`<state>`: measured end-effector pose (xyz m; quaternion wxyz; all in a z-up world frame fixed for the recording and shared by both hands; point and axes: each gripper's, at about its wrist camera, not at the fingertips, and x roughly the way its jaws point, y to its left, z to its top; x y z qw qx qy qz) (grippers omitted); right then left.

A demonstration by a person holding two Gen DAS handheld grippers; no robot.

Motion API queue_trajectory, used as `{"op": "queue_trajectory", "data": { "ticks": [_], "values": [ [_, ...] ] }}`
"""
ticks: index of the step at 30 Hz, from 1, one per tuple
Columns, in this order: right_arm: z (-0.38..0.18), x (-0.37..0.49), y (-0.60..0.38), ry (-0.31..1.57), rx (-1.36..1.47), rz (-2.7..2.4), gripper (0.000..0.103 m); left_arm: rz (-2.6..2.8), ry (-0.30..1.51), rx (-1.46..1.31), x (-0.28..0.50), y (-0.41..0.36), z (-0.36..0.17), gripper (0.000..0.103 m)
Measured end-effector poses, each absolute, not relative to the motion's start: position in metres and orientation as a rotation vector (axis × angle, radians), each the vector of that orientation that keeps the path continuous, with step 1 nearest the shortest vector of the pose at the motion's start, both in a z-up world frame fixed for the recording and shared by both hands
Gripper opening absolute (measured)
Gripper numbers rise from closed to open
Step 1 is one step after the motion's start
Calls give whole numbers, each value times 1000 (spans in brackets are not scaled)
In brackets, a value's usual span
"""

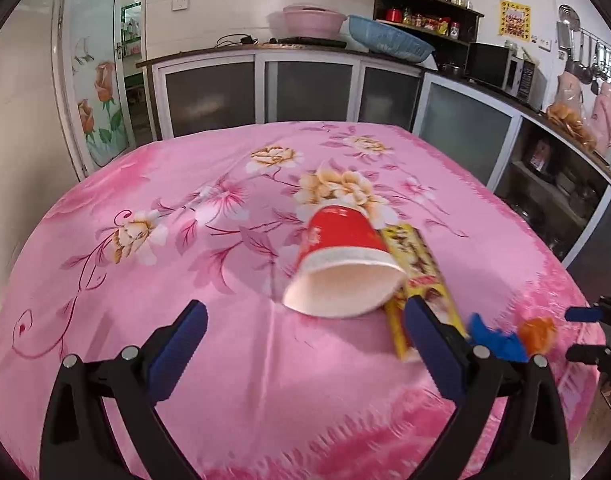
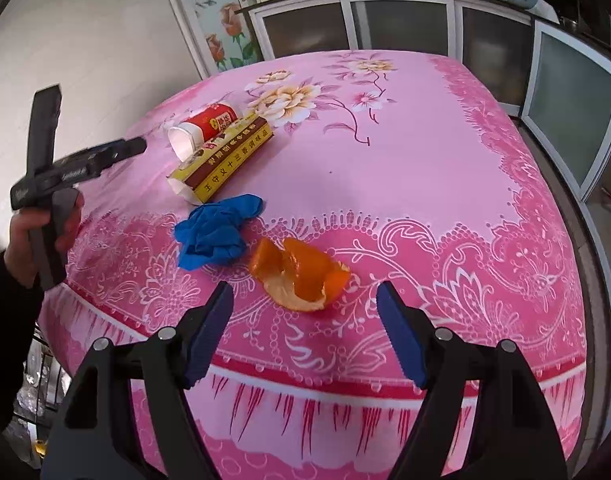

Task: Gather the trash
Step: 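Grasp the red paper cup with the left gripper while the right grasps the orange peel, then carry the red cup and orange peel over the bin with both grippers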

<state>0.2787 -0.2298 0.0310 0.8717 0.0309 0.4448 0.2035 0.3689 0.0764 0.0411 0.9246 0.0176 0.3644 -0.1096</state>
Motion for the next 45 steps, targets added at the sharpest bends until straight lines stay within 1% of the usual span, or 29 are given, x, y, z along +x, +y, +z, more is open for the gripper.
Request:
{"op": "queue_trajectory", "data": {
  "ticks": [8, 17, 19, 20, 21, 22, 23, 24, 25, 26, 30, 32, 45],
  "values": [
    [17, 294, -222, 968, 49, 422, 68, -231, 838, 62, 417, 71, 19, 95],
    [7, 310, -225, 1010, 75, 408, 66, -244, 911, 14, 453, 64, 0, 95],
    [6, 311, -224, 1010, 66, 399, 58, -245, 910, 14, 457, 61, -2, 94],
    [6, 311, -223, 1012, 61, 396, 56, -239, 902, 13, 458, 60, -2, 89],
    [6, 313, -223, 1017, 57, 394, 50, -241, 895, 9, 459, 60, -2, 82],
    [6, 313, -222, 1021, 50, 389, 39, -241, 900, 9, 460, 59, -3, 59],
    [7, 312, -222, 1022, 49, 389, 32, -238, 917, 12, 462, 58, -5, 42],
    [8, 312, -221, 1022, 50, 392, 23, -237, 925, 18, 463, 57, -8, 32],
    [9, 311, -220, 1019, 48, 396, 18, -234, 926, 27, 463, 56, -10, 14],
    [10, 310, -217, 1016, 38, 407, 17, -232, 923, 31, 462, 56, -10, 10],
    [20, 300, -211, 982, 27, 440, 16, -231, 882, -6, 452, 63, 0, 9],
    [24, 296, -212, 969, 39, 439, 16, -222, 850, -26, 444, 70, 9, 4],
    [56, 256, -229, 894, 71, 397, 16, -257, 789, -72, 393, 76, 41, 4]
  ]
}}
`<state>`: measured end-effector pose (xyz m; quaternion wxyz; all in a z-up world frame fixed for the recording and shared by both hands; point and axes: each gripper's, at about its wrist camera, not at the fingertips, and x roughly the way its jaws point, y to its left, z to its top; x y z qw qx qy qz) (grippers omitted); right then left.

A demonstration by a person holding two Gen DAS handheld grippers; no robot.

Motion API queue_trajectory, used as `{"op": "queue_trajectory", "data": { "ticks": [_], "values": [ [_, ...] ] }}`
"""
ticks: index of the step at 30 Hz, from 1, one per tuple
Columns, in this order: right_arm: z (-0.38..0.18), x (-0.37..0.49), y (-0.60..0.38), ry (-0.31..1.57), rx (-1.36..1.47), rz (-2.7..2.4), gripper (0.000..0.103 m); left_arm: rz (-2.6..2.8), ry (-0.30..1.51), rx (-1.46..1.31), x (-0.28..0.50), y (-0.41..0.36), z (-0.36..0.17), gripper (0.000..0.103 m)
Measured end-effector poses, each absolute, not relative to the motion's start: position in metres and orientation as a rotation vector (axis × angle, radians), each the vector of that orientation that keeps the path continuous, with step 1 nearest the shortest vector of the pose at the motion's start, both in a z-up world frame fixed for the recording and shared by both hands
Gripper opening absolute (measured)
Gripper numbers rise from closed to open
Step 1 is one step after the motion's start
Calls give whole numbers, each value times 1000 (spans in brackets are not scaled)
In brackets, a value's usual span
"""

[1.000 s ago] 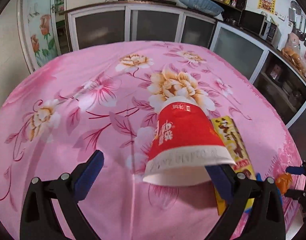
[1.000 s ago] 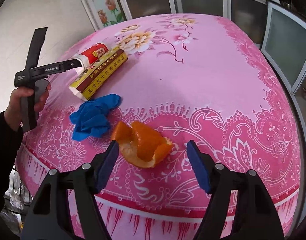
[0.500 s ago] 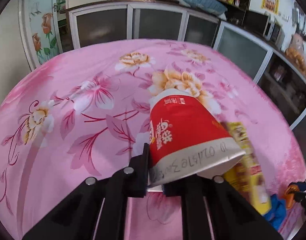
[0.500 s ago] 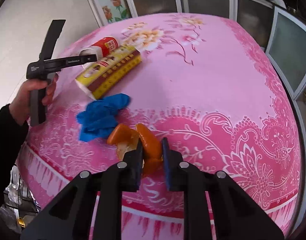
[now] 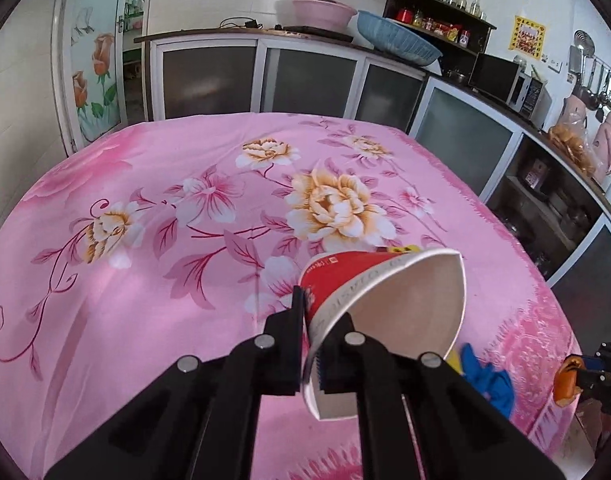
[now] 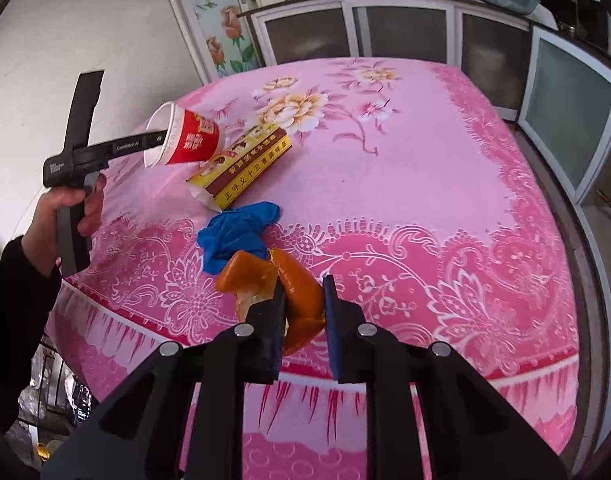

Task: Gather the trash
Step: 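Carry the red cup and orange peel over the bin with both grippers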

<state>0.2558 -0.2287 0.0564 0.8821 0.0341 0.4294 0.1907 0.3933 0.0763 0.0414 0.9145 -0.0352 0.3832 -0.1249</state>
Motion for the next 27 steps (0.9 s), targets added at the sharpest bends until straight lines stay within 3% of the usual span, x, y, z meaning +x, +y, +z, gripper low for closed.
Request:
{"op": "queue_trajectory", "data": {
  "ticks": [12, 27],
  "values": [
    [89, 193, -285, 818, 116, 291, 16, -359, 714, -68, 337, 40, 80, 4],
    [97, 85, -405, 768, 207, 23, 16, -734, 645, 22, 258, -130, 114, 4]
  ]
}}
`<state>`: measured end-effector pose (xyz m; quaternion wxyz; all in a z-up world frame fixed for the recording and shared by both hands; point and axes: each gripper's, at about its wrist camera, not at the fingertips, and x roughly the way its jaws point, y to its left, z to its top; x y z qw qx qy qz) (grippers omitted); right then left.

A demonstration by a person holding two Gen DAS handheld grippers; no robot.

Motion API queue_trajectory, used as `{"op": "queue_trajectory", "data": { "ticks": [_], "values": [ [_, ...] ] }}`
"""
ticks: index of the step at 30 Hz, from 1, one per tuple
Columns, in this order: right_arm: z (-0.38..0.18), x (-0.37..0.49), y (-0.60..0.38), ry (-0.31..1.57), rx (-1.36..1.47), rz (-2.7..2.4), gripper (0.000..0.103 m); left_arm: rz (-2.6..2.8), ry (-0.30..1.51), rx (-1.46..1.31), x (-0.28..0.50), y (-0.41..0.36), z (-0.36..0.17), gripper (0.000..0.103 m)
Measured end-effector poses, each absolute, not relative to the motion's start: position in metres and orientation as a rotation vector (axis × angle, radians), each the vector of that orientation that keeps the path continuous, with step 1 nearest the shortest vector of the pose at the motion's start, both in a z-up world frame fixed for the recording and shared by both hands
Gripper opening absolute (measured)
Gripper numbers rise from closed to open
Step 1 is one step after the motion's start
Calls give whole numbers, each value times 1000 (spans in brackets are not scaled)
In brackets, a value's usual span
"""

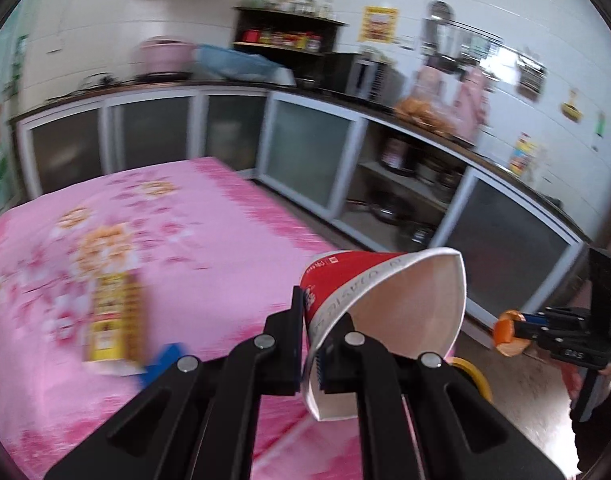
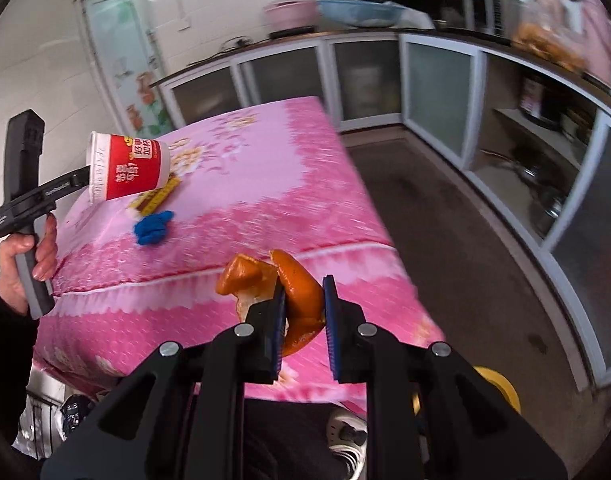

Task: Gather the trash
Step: 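Carry the red cup and orange peel over the bin with both grippers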

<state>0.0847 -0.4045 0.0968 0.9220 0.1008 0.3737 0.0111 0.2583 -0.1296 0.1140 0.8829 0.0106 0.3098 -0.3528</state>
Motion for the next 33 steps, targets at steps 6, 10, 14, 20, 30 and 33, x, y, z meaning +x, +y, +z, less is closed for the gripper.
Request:
{"op": "queue_trajectory", "data": {
  "ticks": [6, 10, 14, 20, 30, 33],
  "values": [
    [85, 37, -456, 771, 258, -106, 16, -897, 655, 53, 225, -207, 106, 4],
    [73, 6, -488, 778, 298, -188, 16, -1000, 674, 74, 200, -258, 96, 4],
    [59, -17, -512, 791, 327, -256, 16, -1077, 707, 109, 179, -301, 79, 4],
    [29, -43, -541, 820, 338, -353, 16, -1154, 769, 162, 159, -350, 52, 4],
    [-35, -58, -577, 918, 453, -423, 17, -1234, 864, 298, 126, -422, -5, 4],
    [-55, -63, -585, 956, 481, -443, 17, -1247, 897, 335, 119, -443, -23, 4]
  ]
}}
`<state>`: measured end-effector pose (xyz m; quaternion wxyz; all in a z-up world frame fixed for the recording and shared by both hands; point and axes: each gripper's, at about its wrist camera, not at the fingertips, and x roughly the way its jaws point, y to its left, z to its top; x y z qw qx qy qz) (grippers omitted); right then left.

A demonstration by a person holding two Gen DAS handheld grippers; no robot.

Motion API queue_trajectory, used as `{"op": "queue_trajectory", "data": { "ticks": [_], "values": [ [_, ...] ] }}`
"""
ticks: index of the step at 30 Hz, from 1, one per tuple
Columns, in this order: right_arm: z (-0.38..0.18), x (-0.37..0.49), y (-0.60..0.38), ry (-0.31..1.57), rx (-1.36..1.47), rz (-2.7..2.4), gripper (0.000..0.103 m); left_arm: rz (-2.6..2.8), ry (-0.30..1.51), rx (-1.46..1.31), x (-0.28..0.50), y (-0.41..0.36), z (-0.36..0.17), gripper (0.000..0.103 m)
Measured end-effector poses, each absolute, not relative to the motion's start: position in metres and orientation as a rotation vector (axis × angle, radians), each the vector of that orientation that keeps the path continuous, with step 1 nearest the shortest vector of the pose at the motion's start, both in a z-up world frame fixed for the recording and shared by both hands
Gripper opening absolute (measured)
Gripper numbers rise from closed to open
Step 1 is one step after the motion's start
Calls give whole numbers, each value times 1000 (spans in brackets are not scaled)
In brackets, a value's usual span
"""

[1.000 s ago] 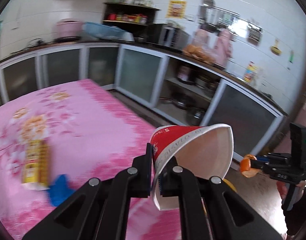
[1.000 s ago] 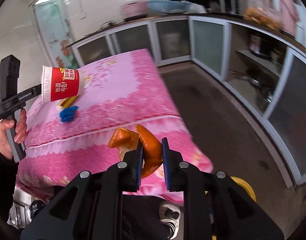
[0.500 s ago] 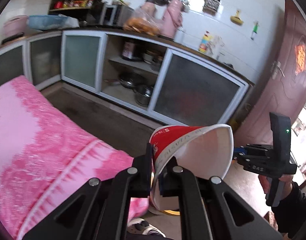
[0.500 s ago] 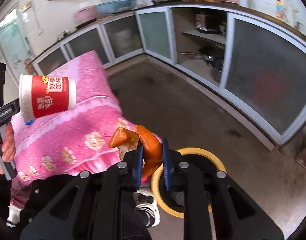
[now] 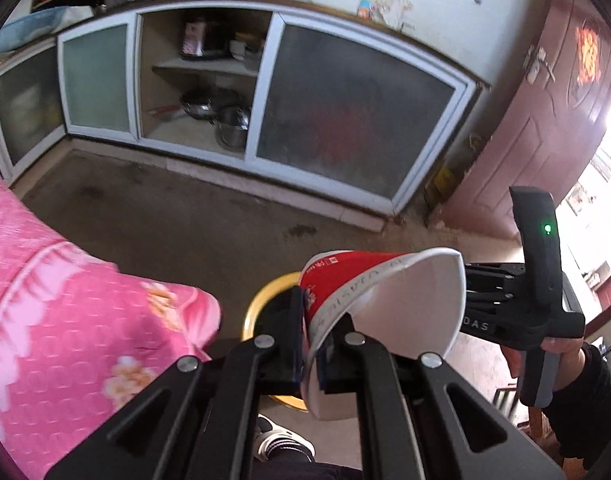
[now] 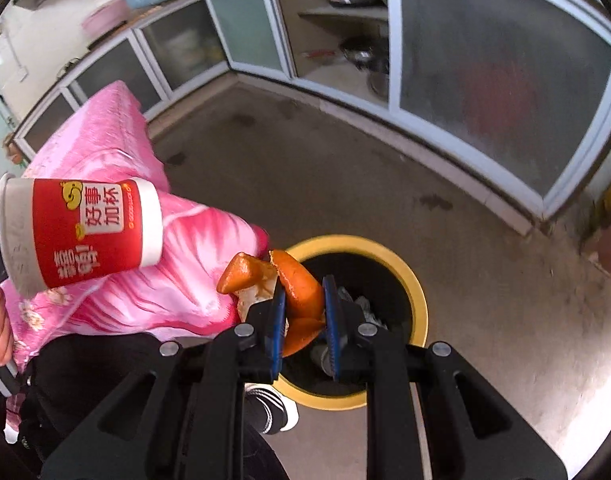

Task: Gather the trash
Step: 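Carry the red cup and orange peel over the bin with both grippers, then open both grippers to drop the cup and orange peel into the bin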

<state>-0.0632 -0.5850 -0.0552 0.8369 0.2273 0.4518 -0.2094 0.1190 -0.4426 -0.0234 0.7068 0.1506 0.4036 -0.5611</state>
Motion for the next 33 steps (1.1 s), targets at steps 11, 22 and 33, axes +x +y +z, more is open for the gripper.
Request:
{"op": "queue_trajectory", "data": {
  "ticks": [11, 22, 33],
  "values": [
    [-105, -68, -608, 1056, 574, -491, 17, -1236, 996, 431, 110, -495, -82, 5],
    [-144, -68, -626, 1133, 648, -522, 22, -1193, 1116, 473, 108, -531, -133, 17],
    [-144, -79, -635, 1142, 676, -541, 53, -1146, 1141, 374, 121, -519, -129, 63]
  ]
}}
